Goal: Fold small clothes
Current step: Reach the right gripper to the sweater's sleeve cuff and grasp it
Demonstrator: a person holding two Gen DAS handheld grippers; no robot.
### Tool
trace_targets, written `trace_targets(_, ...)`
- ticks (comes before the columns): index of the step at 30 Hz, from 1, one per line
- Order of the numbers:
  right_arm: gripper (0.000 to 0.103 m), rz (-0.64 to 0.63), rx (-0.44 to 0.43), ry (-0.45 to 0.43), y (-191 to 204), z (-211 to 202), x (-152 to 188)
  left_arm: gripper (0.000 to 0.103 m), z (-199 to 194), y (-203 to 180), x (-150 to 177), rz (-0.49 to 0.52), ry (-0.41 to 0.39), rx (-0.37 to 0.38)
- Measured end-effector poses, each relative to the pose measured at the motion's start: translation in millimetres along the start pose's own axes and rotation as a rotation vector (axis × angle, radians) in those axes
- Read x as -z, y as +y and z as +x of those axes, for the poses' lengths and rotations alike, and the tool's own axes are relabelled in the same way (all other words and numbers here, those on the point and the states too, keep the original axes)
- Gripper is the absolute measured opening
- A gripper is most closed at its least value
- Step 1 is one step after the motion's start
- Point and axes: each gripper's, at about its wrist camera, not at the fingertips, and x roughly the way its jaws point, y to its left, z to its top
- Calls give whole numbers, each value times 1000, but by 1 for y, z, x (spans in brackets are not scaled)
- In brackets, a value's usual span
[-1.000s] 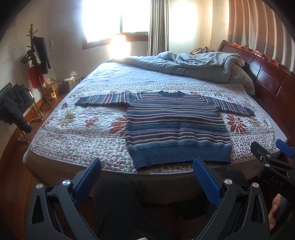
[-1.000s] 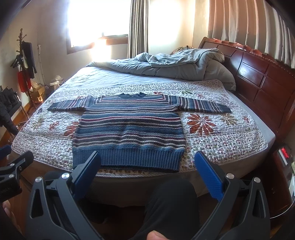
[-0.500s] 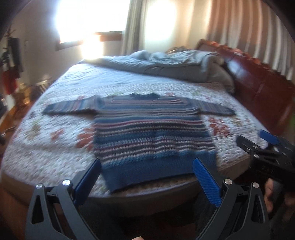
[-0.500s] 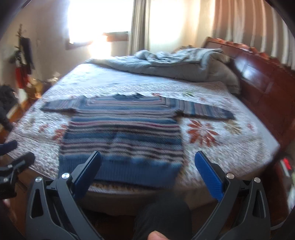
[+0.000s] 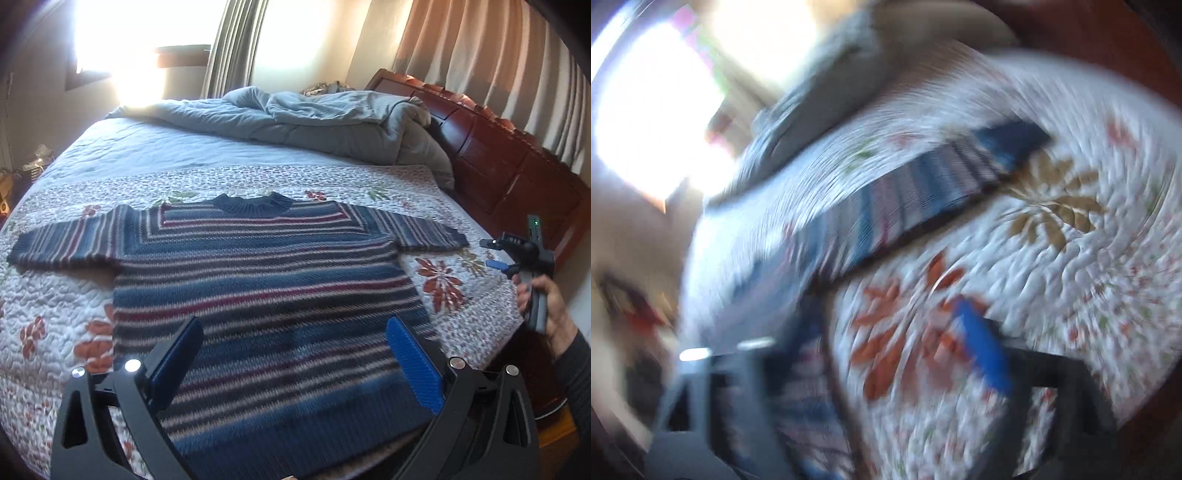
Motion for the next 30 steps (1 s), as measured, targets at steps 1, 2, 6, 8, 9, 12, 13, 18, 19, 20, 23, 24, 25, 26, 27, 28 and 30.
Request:
trace_targets(1, 45, 86, -36, 2, -22, 7, -17, 99, 6, 2, -2, 1, 5, 7)
trace_targets(2, 45, 157, -64, -1, -44, 16, -34, 99, 18, 4, -6, 3, 9, 18)
trace_targets(6, 45, 331, -97, -57, -102, 42, -72, 99, 50, 15, -11, -20, 11, 37)
trace_targets(8, 46, 361, -89, -66, -118, 58, -83, 99, 66, 23, -11, -51, 18, 41)
trace_targets(9, 47, 374, -80, -60, -122, 64, -88, 99, 71, 29, -9, -59, 22, 39)
trace_targets(12, 49, 397, -51, -50, -134, 85, -99, 99, 90, 42, -9, -85, 26, 20)
trace_targets(13, 50, 396, -52, -56, -136, 88, -102, 99, 94, 47, -9, -96, 24, 14)
trace_targets(18, 53, 384, -52, -85, -137, 106, -126, 99, 111, 80, -11, -183, -10, -5)
trace_targets(19, 53, 379, -47, -86, -135, 108, -127, 99, 115, 87, -10, -203, -13, -9)
trace_targets(20, 54, 374, -39, -90, -134, 111, -131, 99, 118, 93, -9, -224, -13, -13)
trace_targets(23, 42, 374, -34, -93, -132, 118, -140, 99, 127, 107, -6, -274, -11, -20)
trace_targets(24, 26, 374, -32, -91, -130, 119, -140, 99, 128, 110, -6, -287, -11, -23)
trace_targets(25, 11, 369, -21, -87, -128, 120, -140, 99, 130, 113, -6, -298, -11, -25)
trace_targets(26, 12, 346, 1, -90, -122, 119, -141, 99, 131, 114, -5, -295, -15, -28)
trace_targets(27, 11, 330, 10, -97, -118, 119, -144, 99, 132, 115, -5, -285, -22, -40)
trace_targets(28, 10, 305, 16, -110, -110, 115, -144, 99, 133, 115, -5, -275, -27, -48)
trace_targets(30, 10, 237, 34, -134, -84, 103, -147, 99, 134, 119, -5, -274, -40, -59)
